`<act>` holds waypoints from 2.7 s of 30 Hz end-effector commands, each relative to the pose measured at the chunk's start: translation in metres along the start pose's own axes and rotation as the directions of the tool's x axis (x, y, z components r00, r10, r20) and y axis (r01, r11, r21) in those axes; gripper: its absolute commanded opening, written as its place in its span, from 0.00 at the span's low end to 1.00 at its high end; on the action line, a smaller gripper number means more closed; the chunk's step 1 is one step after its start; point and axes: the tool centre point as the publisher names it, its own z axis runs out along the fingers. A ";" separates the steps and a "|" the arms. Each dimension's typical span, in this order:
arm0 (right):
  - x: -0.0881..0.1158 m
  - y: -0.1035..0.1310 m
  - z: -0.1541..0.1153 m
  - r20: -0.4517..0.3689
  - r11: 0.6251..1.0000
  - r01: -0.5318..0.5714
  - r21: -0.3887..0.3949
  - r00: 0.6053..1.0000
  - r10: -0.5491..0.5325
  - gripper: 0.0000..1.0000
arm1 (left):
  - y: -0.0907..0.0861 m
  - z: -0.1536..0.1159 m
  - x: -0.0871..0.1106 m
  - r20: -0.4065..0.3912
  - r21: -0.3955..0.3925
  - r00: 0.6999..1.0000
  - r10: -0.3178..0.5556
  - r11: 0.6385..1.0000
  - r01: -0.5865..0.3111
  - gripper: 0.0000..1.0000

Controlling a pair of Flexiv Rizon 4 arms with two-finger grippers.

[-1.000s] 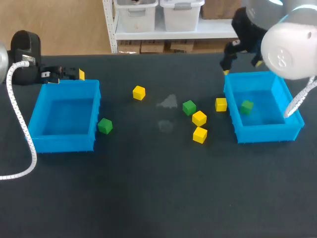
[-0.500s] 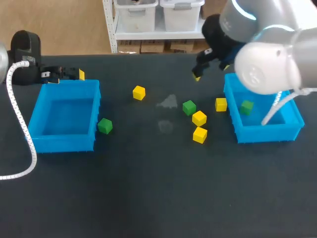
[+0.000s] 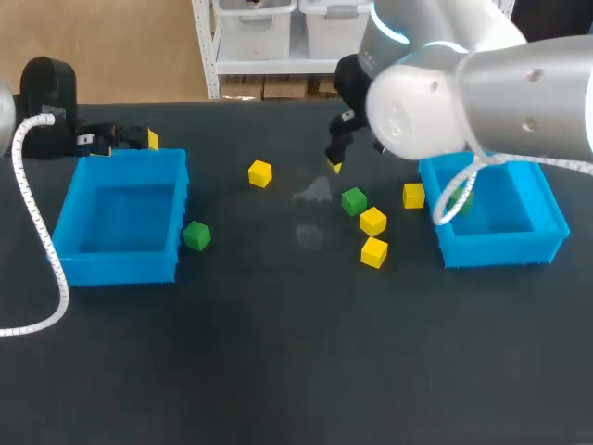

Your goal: Put the green cubes in the right bin and the yellow cubes in the left bin.

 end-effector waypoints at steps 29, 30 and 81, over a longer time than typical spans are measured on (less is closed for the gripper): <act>0.049 0.034 0.067 -0.179 0.999 0.029 0.043 0.984 -0.020 0.00 | 0.002 0.000 0.001 0.006 0.009 1.000 0.002 1.000 -0.002 1.00; 0.049 0.034 0.067 -0.179 0.998 0.033 0.046 0.984 -0.024 0.00 | 0.002 0.000 0.001 0.006 0.009 1.000 0.002 1.000 -0.002 1.00; 0.133 -0.155 -0.050 0.103 0.977 -0.196 0.081 0.977 0.188 0.45 | 0.002 0.000 0.001 0.006 0.009 1.000 0.002 1.000 -0.002 1.00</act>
